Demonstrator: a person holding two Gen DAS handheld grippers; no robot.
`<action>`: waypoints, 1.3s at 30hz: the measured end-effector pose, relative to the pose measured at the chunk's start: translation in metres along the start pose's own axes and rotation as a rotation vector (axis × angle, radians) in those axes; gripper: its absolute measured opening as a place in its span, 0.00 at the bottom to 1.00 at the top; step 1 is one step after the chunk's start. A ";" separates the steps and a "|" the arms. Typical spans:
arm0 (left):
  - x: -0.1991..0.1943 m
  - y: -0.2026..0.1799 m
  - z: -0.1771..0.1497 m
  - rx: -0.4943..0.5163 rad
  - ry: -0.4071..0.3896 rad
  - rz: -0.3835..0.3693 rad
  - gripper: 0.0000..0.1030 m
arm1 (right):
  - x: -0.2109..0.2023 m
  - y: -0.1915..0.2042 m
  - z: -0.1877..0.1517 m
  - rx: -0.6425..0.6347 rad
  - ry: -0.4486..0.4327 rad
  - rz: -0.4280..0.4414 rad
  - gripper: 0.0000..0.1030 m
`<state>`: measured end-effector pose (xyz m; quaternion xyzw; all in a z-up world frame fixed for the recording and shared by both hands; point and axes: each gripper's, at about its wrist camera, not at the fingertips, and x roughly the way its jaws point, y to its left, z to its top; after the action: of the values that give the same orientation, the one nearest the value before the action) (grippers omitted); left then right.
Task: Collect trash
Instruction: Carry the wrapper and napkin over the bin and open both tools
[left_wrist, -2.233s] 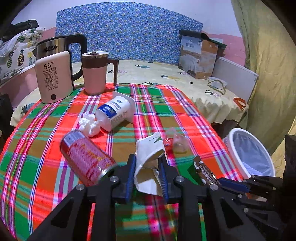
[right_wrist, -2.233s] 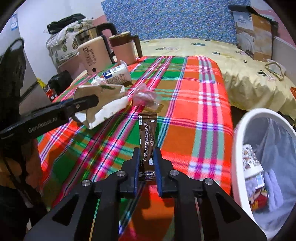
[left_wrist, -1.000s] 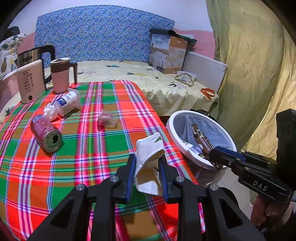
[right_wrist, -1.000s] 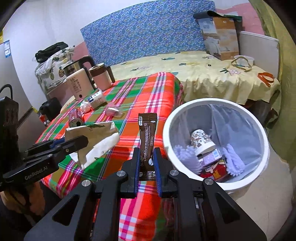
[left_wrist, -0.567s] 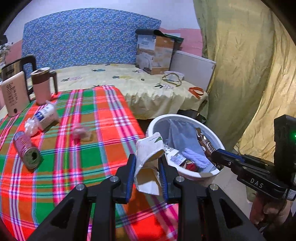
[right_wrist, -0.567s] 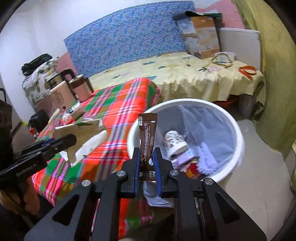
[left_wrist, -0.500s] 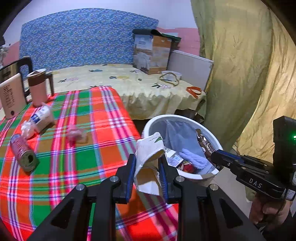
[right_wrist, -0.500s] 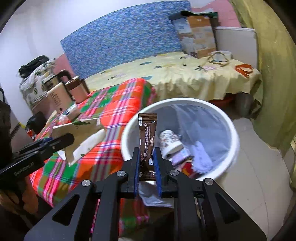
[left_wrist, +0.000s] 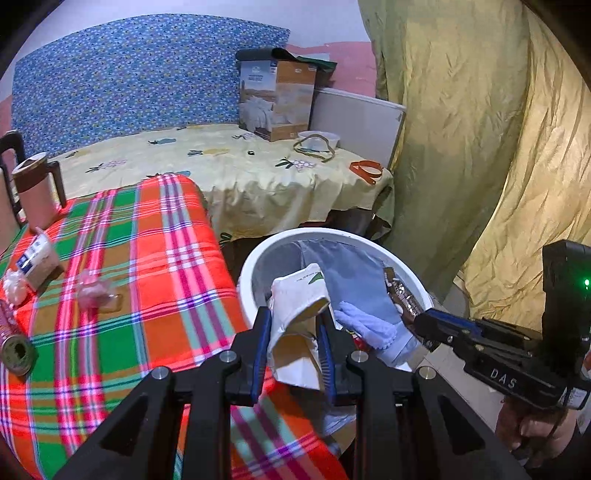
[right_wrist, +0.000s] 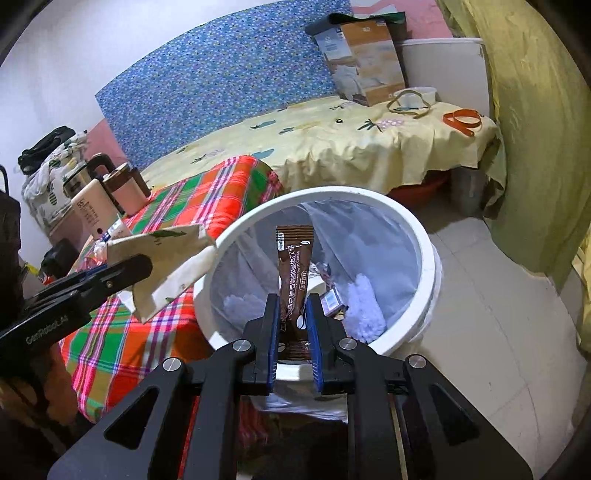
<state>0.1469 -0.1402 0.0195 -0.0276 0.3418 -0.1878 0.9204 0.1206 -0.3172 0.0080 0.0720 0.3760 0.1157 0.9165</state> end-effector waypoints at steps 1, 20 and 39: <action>0.003 -0.001 0.001 0.002 0.003 -0.004 0.25 | 0.002 -0.001 0.000 0.003 0.004 -0.003 0.16; 0.053 -0.007 0.013 0.013 0.064 -0.025 0.36 | 0.020 -0.020 0.006 0.024 0.050 -0.078 0.25; 0.002 0.015 0.001 -0.045 -0.003 -0.005 0.39 | -0.007 0.010 0.008 -0.026 0.003 -0.032 0.28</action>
<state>0.1542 -0.1276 0.0164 -0.0493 0.3445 -0.1823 0.9196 0.1198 -0.3102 0.0202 0.0537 0.3772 0.1059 0.9185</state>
